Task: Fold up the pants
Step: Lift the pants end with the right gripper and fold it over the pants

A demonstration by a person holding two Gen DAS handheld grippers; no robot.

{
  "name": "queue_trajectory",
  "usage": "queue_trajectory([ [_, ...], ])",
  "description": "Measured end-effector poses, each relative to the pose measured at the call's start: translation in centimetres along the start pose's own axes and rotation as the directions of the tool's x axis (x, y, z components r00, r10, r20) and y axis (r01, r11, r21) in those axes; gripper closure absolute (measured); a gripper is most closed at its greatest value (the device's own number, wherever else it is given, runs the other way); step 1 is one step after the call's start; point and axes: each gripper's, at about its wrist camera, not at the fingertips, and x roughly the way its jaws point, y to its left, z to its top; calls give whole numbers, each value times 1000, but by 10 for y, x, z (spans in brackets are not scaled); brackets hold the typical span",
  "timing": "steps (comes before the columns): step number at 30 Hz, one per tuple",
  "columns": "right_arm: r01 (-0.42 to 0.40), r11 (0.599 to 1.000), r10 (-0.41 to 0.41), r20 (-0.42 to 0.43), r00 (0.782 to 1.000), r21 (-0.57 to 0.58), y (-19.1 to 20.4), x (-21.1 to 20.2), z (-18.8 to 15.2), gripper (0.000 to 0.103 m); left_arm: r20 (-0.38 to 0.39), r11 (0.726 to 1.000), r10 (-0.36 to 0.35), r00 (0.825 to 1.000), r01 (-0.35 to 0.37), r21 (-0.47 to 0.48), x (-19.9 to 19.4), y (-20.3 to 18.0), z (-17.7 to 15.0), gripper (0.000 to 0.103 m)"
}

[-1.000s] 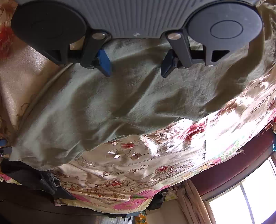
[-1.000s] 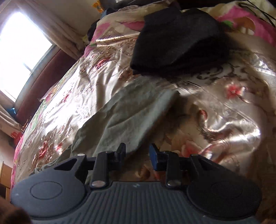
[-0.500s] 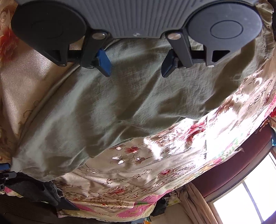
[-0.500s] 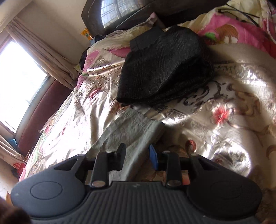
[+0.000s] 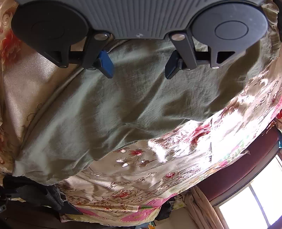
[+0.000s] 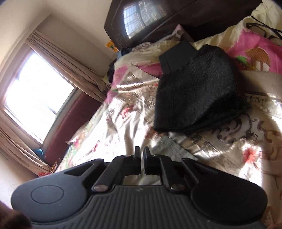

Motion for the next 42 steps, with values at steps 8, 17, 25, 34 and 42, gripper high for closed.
queue_trajectory([
  [8, 126, 988, -118, -88, 989, 93, -32, 14, -26, 74, 5, 1000, -8, 1000, 8, 3, 1, -1, 1, 25],
  [17, 17, 999, -17, -16, 1000, 28, -8, 13, -6, 100, 6, 1000, -12, 1000, 12, 15, -1, -1, 0, 25],
  [25, 23, 999, -21, -50, 999, 38, -15, 31, -2, 100, 8, 1000, -14, 1000, 14, 0, 0, 0, -1, 25],
  [34, 99, 986, -83, -123, 989, 131, -48, 17, -25, 73, 12, 1000, -23, 1000, 23, -2, -2, 2, -3, 24],
  [42, 53, 976, -21, -151, 988, 211, -49, 52, -30, 69, 15, 1000, -19, 1000, 19, -11, -3, 1, -5, 24],
])
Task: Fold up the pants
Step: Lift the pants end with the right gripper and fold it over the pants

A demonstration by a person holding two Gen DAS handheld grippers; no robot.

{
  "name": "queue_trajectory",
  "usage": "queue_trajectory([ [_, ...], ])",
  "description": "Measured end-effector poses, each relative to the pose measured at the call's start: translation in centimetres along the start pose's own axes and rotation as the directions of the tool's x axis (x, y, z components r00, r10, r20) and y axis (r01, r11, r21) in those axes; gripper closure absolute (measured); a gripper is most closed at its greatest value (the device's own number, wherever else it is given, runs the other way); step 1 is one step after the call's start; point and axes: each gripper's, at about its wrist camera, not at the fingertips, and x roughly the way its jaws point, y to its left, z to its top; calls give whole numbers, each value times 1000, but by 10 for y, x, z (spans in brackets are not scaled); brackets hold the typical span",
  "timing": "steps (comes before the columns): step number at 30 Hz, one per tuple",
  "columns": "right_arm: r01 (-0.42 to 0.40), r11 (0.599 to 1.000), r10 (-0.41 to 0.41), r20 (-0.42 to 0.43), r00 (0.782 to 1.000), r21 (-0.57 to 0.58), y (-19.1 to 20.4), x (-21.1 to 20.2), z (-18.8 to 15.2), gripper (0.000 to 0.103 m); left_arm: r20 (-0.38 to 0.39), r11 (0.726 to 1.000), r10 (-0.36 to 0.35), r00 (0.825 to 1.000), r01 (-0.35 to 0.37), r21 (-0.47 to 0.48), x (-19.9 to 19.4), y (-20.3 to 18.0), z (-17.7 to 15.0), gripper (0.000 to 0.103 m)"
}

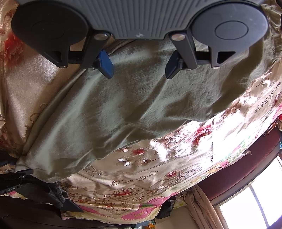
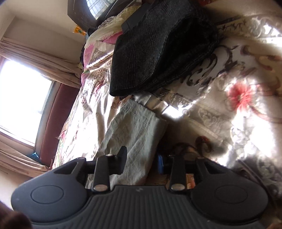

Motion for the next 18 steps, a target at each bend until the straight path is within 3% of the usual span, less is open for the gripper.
queue_trajectory([
  [4, -43, 999, 42, 22, 999, 32, -3, 16, -1, 70, 1, 1000, -1, 1000, 1, -1, 0, 0, 0, 24],
  [6, -57, 996, 55, 28, 998, 72, -7, 16, -1, 99, 4, 1000, -1, 1000, 1, -6, 0, 1, 0, 24],
  [9, -153, 975, 146, 57, 988, 164, -13, -1, -1, 99, 43, 999, -34, 998, 35, -23, -9, 1, 2, 24],
  [13, -277, 952, 255, 163, 953, 127, 10, -49, 10, 99, 80, 994, -104, 991, 106, -17, -10, -6, 5, 18],
  [15, -248, 966, 232, 188, 954, 66, 25, -61, 17, 99, 40, 991, -134, 990, 134, -8, 3, -15, 5, 17],
  [18, -125, 992, 122, 104, 987, 25, 42, -54, 22, 99, 67, 988, -154, 986, 155, -9, 0, -19, 5, 17],
])
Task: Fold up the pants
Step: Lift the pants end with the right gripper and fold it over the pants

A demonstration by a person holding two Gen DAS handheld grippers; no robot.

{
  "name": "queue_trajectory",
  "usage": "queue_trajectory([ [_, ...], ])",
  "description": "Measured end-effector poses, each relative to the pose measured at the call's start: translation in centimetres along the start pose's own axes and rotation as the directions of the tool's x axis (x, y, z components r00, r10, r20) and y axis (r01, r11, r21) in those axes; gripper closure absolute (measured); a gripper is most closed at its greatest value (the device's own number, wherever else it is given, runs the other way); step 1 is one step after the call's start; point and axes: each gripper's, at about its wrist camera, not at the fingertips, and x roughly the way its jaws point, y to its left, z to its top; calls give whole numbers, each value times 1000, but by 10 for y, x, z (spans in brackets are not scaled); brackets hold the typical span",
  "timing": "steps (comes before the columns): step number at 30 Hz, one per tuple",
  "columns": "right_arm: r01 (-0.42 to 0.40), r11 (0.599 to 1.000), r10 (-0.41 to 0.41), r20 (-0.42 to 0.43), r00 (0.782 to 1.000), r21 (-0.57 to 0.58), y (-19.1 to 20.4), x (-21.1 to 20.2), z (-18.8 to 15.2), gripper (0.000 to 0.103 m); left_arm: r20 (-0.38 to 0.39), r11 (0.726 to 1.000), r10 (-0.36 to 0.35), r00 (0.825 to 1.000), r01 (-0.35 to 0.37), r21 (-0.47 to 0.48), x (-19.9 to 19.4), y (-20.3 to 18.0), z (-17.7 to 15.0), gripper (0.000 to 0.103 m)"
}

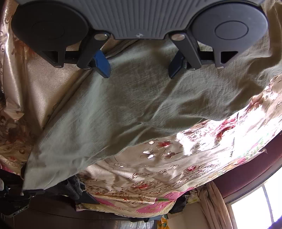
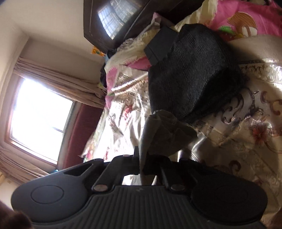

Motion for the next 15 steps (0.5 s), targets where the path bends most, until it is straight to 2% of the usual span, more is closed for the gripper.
queue_trajectory([
  [3, 11, 999, -11, -9, 1000, -50, 20, -3, -8, 99, -1, 1000, -30, 1000, 30, 2, -10, 3, -6, 16],
  [5, -20, 997, 19, -14, 1000, -68, 36, -5, -13, 99, 5, 1000, -29, 1000, 29, 0, -14, 7, -14, 16],
  [8, -37, 979, 27, -53, 998, -201, 82, 0, -34, 99, 32, 999, -28, 999, 29, -43, -28, 21, -24, 16],
  [11, -73, 939, 27, -140, 990, -337, 131, 19, -72, 99, 64, 993, -16, 998, 23, -113, -44, 39, -36, 16],
  [15, -153, 854, 20, -262, 965, -497, 192, 58, -148, 99, 82, 978, 34, 996, -16, -206, -59, 65, -56, 16],
])
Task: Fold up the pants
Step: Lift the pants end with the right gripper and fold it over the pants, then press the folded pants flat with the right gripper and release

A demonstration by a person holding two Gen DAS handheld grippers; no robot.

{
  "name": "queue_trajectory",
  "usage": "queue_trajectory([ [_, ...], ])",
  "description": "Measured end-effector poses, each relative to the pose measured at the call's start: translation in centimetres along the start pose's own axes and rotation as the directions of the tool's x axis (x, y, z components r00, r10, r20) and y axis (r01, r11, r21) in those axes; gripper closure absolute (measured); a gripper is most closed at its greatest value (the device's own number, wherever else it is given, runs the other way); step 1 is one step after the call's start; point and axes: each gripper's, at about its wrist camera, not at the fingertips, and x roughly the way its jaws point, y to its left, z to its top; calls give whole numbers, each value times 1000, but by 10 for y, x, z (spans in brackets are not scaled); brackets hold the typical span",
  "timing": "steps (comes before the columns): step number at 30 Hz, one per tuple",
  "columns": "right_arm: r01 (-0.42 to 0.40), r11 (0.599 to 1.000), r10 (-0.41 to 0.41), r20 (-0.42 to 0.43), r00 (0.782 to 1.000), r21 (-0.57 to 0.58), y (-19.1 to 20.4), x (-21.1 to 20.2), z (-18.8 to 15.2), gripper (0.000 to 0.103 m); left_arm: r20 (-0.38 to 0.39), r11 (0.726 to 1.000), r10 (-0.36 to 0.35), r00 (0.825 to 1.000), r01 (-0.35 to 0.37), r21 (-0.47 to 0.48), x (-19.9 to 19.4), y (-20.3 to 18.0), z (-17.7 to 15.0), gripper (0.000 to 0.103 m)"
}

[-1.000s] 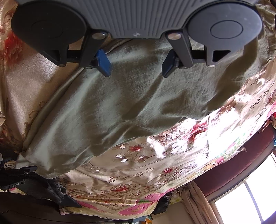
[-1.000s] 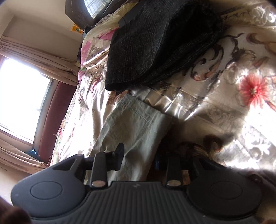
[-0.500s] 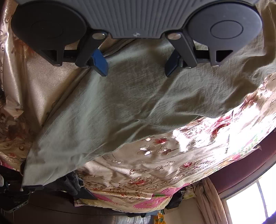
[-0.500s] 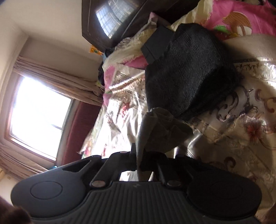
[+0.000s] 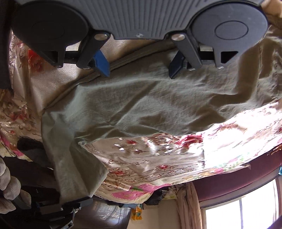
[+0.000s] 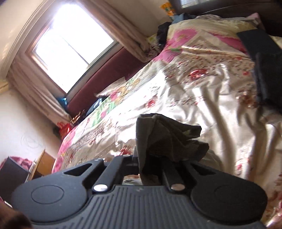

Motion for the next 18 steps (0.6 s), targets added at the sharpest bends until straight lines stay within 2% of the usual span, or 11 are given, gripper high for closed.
queue_trajectory([
  [3, -38, 991, 25, -98, 995, -129, 56, 48, -30, 99, 8, 995, 43, 999, -42, -85, -9, 27, -12, 16],
  [5, -63, 977, 29, -166, 986, -203, 86, 74, -55, 99, 18, 990, 32, 999, -30, -140, -14, 44, -15, 16],
  [8, -88, 968, 29, -246, 969, -234, 114, 106, -86, 99, 37, 982, 40, 999, -32, -188, -22, 60, -18, 16],
  [12, -114, 938, 19, -281, 960, -329, 155, 126, -118, 99, 2, 975, 77, 997, -75, -209, -25, 72, -24, 16],
  [15, -157, 906, 32, -307, 951, -392, 189, 137, -132, 99, -7, 966, 68, 998, -67, -248, -38, 83, -32, 16],
  [18, -191, 860, 41, -308, 950, -474, 222, 148, -149, 99, -13, 960, 86, 996, -86, -267, -53, 90, -46, 16],
])
